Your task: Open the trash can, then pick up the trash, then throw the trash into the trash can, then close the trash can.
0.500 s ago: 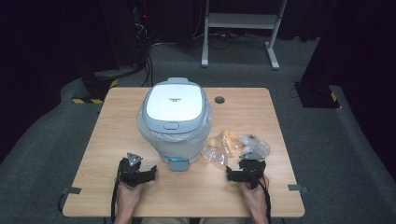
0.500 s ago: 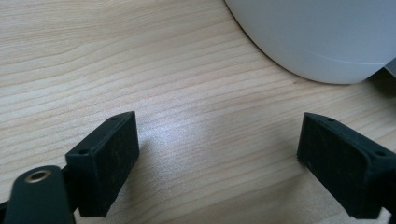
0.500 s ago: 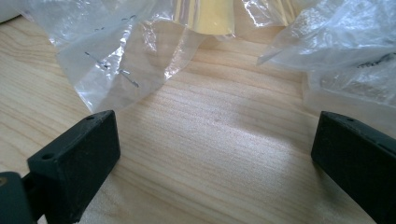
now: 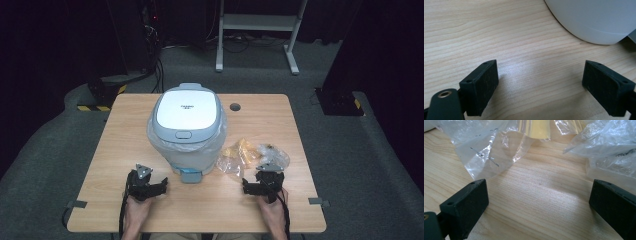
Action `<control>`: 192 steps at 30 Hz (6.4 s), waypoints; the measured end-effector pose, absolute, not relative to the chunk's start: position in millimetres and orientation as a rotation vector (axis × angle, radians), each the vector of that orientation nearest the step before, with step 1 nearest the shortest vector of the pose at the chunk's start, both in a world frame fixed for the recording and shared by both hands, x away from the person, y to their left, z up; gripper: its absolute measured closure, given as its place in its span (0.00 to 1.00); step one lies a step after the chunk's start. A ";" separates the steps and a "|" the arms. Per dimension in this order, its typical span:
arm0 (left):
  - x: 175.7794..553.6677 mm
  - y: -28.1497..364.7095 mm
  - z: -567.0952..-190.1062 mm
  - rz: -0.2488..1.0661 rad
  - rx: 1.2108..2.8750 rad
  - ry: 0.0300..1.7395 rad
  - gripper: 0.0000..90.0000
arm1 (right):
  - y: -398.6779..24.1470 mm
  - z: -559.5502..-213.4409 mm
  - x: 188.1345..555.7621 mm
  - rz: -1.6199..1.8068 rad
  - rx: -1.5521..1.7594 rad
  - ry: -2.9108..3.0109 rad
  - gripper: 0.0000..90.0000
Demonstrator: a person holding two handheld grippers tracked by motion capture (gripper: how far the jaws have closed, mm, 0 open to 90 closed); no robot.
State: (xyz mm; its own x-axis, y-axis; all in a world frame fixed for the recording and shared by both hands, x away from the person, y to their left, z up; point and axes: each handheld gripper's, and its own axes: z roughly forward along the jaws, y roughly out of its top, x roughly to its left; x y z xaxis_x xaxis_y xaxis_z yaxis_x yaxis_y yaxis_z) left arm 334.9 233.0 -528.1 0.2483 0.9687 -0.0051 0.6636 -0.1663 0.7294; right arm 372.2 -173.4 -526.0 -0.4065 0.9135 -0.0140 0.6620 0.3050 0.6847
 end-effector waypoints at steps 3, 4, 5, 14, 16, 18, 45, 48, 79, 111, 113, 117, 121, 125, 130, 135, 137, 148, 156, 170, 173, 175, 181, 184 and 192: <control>334.3 231.8 -528.1 0.632 1.906 1.488 0.14 | -173.4 -526.0 372.2 0.851 1.405 2.176 0.02; 334.1 231.8 -527.6 0.618 1.903 1.489 0.13 | -173.4 -526.0 372.2 0.850 1.405 2.177 0.02; 334.0 232.0 -527.4 0.611 1.898 1.492 0.12 | -173.4 -526.0 372.2 0.850 1.404 2.177 0.02; 333.0 228.2 -525.9 0.552 1.891 1.472 0.10 | -173.4 -525.9 371.9 0.855 1.399 2.178 0.03; 333.0 223.6 -524.3 0.533 1.904 1.445 0.10 | -173.4 -525.9 371.9 0.855 1.399 2.178 0.03; 333.1 219.5 -521.8 0.514 1.903 1.427 0.09 | -173.4 -525.9 371.9 0.855 1.398 2.178 0.03; 351.3 185.0 -513.0 0.415 1.888 1.347 0.00 | -173.1 -525.5 370.9 0.863 1.387 2.183 0.06; 352.5 183.5 -513.3 0.413 1.873 1.354 0.00 | -173.1 -525.5 370.8 0.863 1.386 2.184 0.06; 360.9 170.9 -516.4 0.488 1.883 1.332 0.00 | -173.0 -525.3 370.1 0.873 1.373 2.188 0.08; 357.3 171.2 -524.2 0.513 1.883 1.314 0.02 | -173.0 -525.3 370.1 0.873 1.373 2.188 0.08; 357.4 171.1 -524.9 0.515 1.886 1.315 0.02 | -173.0 -525.3 370.1 0.873 1.373 2.188 0.08; 358.5 170.0 -526.4 0.513 1.902 1.322 0.03 | -173.0 -525.3 370.2 0.873 1.373 2.188 0.08; 359.5 168.8 -526.7 0.505 1.920 1.333 0.02 | -173.0 -525.3 370.2 0.873 1.373 2.188 0.08; 360.0 169.1 -526.9 0.499 1.918 1.333 0.02 | -173.7 -525.3 368.4 0.875 1.362 2.198 0.08; 360.9 170.3 -527.0 0.491 1.922 1.332 0.02 | -174.1 -523.7 363.8 0.876 1.376 2.187 0.16; 361.7 171.2 -527.2 0.477 1.920 1.335 0.02 | -175.5 -523.9 355.1 0.902 1.354 2.188 0.19; 362.2 172.1 -527.3 0.456 1.919 1.340 0.02 | -177.2 -523.8 350.3 0.932 1.347 2.182 0.21; 363.0 172.7 -527.6 0.453 1.918 1.338 0.02 | -176.8 -514.1 331.3 1.034 1.272 2.166 0.24; 363.0 172.8 -527.5 0.452 1.920 1.338 0.02 | -167.3 -508.2 339.5 1.084 1.254 2.201 0.24; 363.1 172.2 -527.8 0.452 1.909 1.342 0.02 | -156.4 -491.7 367.5 1.073 1.243 2.201 0.23; 363.1 172.2 -527.8 0.451 1.909 1.342 0.02 | -155.0 -490.9 375.0 1.062 1.260 2.190 0.23; 363.1 172.3 -527.8 0.452 1.910 1.342 0.02 | -154.1 -490.4 378.8 1.060 1.276 2.184 0.22; 363.1 172.3 -527.8 0.451 1.909 1.342 0.02 | -149.5 -489.4 390.0 1.045 1.276 2.206 0.21; 363.0 172.3 -527.8 0.451 1.909 1.342 0.02 | -147.3 -488.9 397.2 1.034 1.279 2.216 0.21; 363.1 172.3 -527.8 0.452 1.909 1.342 0.02 | -140.9 -492.2 420.6 0.996 1.342 2.197 0.19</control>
State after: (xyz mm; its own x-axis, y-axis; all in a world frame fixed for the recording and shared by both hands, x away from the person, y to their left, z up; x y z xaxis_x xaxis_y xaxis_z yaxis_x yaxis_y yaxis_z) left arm 363.1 172.3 -527.8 0.3893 0.9122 -0.1281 0.6491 -0.1731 0.7407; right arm 420.6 -140.9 -492.2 -0.4722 0.8805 0.0420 0.6120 0.2932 0.7344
